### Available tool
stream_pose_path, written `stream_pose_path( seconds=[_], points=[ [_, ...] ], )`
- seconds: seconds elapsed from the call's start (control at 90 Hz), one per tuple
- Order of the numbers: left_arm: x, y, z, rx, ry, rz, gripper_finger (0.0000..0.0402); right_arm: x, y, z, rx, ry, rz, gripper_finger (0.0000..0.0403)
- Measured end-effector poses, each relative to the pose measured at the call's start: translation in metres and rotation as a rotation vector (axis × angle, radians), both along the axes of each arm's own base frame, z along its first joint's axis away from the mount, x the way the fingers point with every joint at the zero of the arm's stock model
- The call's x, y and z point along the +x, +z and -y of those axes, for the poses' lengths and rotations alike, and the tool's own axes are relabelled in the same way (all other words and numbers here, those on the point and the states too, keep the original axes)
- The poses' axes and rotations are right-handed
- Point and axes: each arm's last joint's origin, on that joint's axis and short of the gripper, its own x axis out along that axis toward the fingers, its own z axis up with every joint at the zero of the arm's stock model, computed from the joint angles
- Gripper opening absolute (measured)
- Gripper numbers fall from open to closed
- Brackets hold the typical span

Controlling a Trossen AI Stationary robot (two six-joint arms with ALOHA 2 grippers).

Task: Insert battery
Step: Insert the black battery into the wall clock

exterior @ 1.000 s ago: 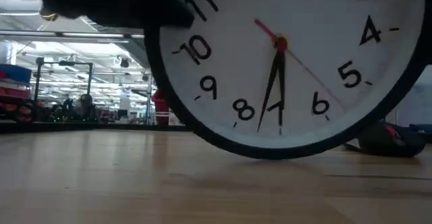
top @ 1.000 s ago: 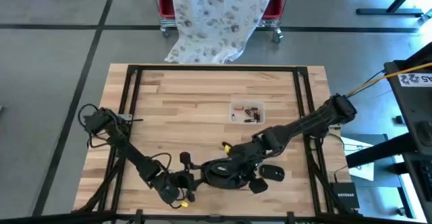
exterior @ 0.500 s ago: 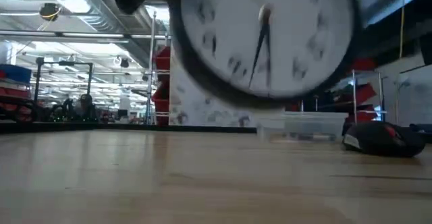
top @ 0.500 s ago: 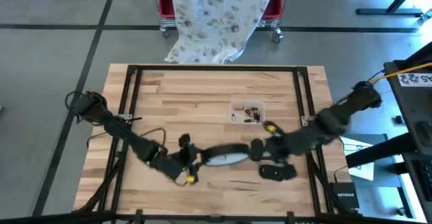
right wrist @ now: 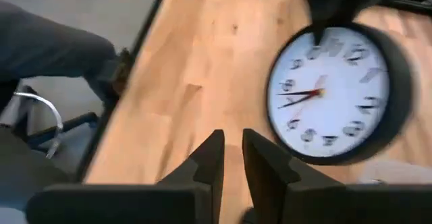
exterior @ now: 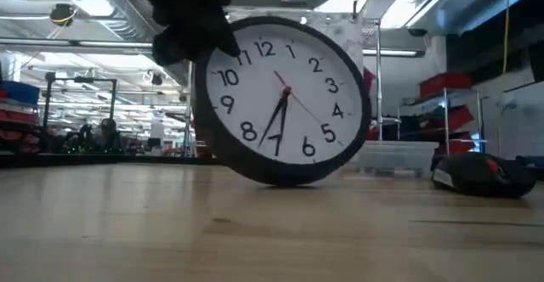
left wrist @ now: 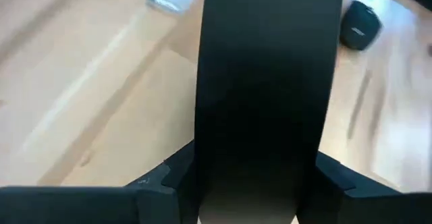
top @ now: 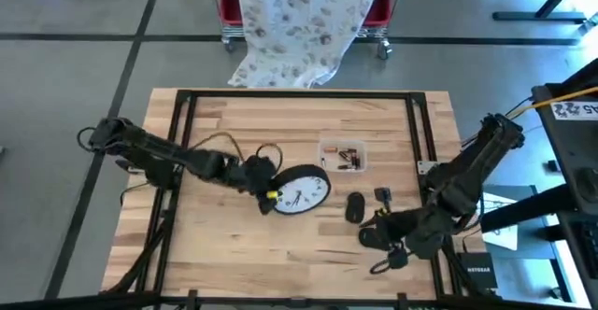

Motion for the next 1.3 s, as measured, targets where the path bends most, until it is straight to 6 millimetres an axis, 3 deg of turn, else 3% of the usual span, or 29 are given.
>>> stream_pose_path(
  seconds=[0.189, 0.267, 0.567, 0.789, 1.0, 1.3],
  points=[
    [0.000, 0.008, -0.032, -0.265, -0.167, 0.013, 0.0150, 0.000, -0.031, -0.008, 0.046, 0.026, 0.002, 0.0039],
    [-0.003, -0.002, -0.045, -0.326, -0.165, -0.034, 0.0151, 0.000, -0.039, -0.008, 0.055, 0.024, 0.010, 0.0040],
    [-0.035, -0.063, -0.086, -0.263, -0.037, -0.188, 0.0181, 0.003, -0.047, -0.009, 0.065, 0.012, 0.037, 0.0040],
    [-0.050, -0.072, -0.111, -0.279, 0.063, -0.246, 0.0208, 0.004, -0.046, -0.010, 0.072, 0.007, 0.052, 0.0040],
    [-0.068, -0.060, -0.123, -0.290, 0.134, -0.269, 0.0211, 0.004, -0.047, -0.010, 0.078, -0.010, 0.048, 0.0040],
    [-0.097, -0.012, -0.120, -0.198, 0.179, -0.075, 0.0202, -0.001, -0.042, -0.005, 0.081, -0.011, 0.042, 0.0040]
  ],
)
